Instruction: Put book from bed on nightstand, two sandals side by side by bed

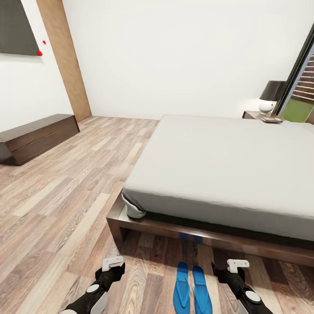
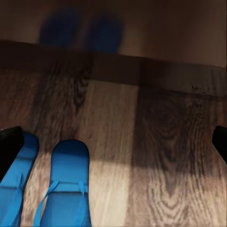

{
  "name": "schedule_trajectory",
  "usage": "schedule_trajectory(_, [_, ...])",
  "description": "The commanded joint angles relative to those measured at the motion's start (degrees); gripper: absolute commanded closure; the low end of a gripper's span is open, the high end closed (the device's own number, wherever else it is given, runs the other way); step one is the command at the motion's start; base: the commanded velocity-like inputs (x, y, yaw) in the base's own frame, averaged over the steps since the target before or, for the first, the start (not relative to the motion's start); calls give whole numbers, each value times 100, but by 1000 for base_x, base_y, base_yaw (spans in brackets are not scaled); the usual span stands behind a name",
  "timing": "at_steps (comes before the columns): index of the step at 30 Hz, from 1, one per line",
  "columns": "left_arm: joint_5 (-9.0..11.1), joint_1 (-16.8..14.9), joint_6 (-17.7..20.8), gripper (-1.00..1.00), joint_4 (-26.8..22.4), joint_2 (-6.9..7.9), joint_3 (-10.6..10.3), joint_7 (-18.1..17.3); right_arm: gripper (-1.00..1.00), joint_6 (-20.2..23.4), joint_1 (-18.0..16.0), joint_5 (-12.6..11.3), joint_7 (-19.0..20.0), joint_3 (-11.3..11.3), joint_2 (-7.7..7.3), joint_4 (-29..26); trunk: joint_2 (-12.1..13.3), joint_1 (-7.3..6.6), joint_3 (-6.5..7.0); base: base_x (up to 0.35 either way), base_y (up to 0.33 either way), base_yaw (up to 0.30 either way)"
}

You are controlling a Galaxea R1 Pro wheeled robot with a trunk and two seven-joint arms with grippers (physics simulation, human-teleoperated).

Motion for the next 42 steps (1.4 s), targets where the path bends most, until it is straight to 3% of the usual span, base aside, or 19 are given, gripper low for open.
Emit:
schedule_trajectory(1, [47, -5, -23, -100, 7, 1, -49, 27, -100, -26, -2, -60, -3, 33, -8, 3, -2, -1, -5, 0, 0, 243])
schedule_trajectory(42, [47, -5, -23, -100, 5, 0, -49, 27, -100, -26, -2, -60, -5, 33, -9, 12, -2, -1, -5, 0, 20, 243])
